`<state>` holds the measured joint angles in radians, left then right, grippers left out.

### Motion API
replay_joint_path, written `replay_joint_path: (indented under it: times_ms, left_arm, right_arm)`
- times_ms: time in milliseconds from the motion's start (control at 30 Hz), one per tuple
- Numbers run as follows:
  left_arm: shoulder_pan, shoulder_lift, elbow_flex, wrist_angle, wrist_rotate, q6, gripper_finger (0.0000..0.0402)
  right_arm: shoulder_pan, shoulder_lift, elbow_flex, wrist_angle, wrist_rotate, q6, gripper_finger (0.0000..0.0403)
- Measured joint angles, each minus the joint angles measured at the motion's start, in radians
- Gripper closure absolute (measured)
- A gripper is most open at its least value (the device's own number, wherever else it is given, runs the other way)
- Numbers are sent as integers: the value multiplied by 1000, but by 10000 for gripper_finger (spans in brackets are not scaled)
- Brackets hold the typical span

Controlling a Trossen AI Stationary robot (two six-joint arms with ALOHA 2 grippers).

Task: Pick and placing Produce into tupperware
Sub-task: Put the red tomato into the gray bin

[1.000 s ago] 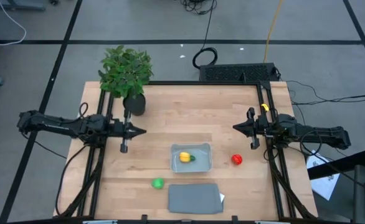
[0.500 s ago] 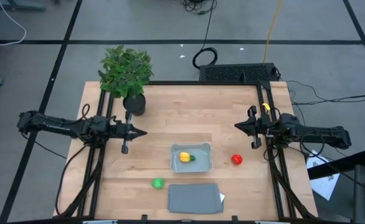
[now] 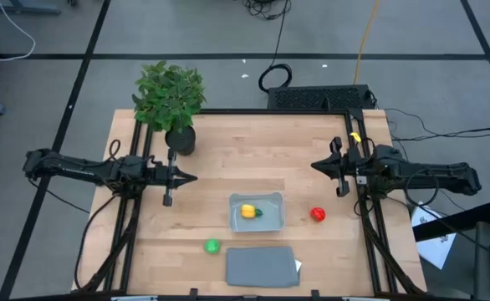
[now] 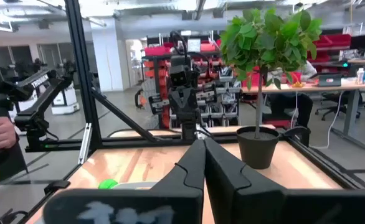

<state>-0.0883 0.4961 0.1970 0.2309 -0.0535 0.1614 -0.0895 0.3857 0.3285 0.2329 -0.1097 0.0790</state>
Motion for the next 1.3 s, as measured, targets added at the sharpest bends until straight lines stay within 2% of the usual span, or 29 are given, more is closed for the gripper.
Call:
replay_joint_path:
  times_ms: [167, 367, 667, 800, 1033, 1300]
  left_arm:
    - [0, 0, 0, 5, 0, 1, 385]
    - [0, 0, 0, 7, 0, 1, 377]
    - [0, 0, 0, 6, -1, 0, 399]
    - [0, 0, 0, 6, -1, 0, 392]
    - [0, 0, 0, 6, -1, 0, 374]
    - [0, 0, 0, 6, -1, -1, 389]
  right_arm:
    - [0, 81, 49, -16, -11, 11, 403]
    - [0, 160, 167, -130, -26, 10, 403]
    - [0, 289, 427, -499, -27, 23, 403]
    - [0, 367, 527, -670, -27, 50, 403]
    - [0, 495, 676, -926, -27, 66, 403]
    - [0, 603, 806, -1171, -28, 72, 403]
